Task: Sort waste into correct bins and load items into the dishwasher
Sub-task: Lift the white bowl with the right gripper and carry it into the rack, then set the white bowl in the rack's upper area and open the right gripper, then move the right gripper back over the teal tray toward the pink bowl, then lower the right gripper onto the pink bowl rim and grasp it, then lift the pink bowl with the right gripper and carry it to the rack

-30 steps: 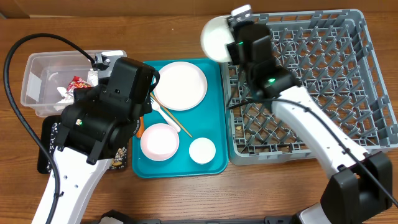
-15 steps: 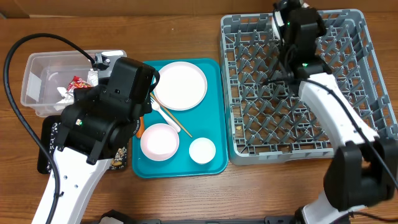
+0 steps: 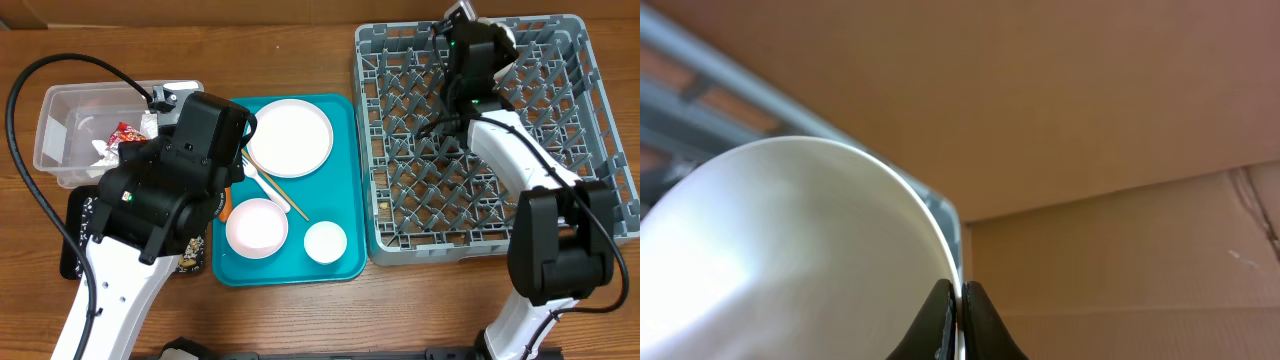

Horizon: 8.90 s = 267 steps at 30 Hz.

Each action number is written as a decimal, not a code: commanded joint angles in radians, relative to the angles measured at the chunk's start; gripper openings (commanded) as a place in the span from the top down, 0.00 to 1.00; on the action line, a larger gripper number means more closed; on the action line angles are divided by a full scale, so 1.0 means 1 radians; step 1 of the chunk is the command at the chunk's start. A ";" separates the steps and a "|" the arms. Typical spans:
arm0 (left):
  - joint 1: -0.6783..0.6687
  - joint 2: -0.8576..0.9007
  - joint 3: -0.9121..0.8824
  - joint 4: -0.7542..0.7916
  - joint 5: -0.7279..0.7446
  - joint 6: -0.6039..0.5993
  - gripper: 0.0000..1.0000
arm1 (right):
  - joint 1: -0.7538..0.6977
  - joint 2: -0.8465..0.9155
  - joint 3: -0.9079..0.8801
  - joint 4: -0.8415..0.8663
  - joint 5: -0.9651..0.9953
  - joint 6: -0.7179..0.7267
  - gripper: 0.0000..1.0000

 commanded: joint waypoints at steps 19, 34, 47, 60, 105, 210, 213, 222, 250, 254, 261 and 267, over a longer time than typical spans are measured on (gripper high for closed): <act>0.001 0.003 0.013 0.002 -0.017 -0.014 0.00 | 0.150 0.069 0.020 -0.113 0.089 -0.055 0.96; 0.001 0.003 0.013 0.002 -0.017 -0.014 0.00 | 0.285 0.084 0.020 -0.128 0.116 -0.041 0.51; 0.001 0.003 0.013 0.002 -0.017 -0.014 0.00 | 0.328 0.071 0.020 -0.003 0.220 0.040 0.22; 0.001 0.003 0.013 0.002 -0.017 -0.014 0.00 | 0.328 -0.182 0.021 -0.267 0.025 0.501 0.19; 0.000 0.003 0.013 0.002 -0.017 -0.014 0.00 | 0.610 -0.164 0.020 -0.816 -1.059 1.088 0.23; -0.001 0.003 0.013 0.002 -0.017 -0.014 0.00 | 0.682 0.047 -0.007 -0.729 -0.954 0.972 0.65; -0.001 0.003 0.013 0.002 -0.017 -0.014 0.00 | 0.682 0.047 -0.007 -0.729 -0.954 0.972 0.64; -0.001 0.003 0.013 0.002 -0.016 -0.014 0.00 | 0.682 0.048 -0.007 -0.734 -0.954 0.972 0.65; -0.001 0.006 0.013 0.005 -0.017 -0.014 0.00 | 0.682 0.058 -0.005 -0.729 -0.955 0.976 0.84; -0.001 0.006 0.013 0.005 -0.017 -0.014 0.00 | 0.682 0.055 -0.004 -0.729 -0.958 0.975 0.94; -0.001 0.006 0.013 0.005 -0.017 -0.014 0.00 | 0.680 0.051 0.032 -0.729 -0.978 0.975 0.96; -0.001 0.006 0.013 0.005 -0.017 -0.014 0.00 | 0.665 0.010 0.106 -0.747 -1.080 0.976 0.96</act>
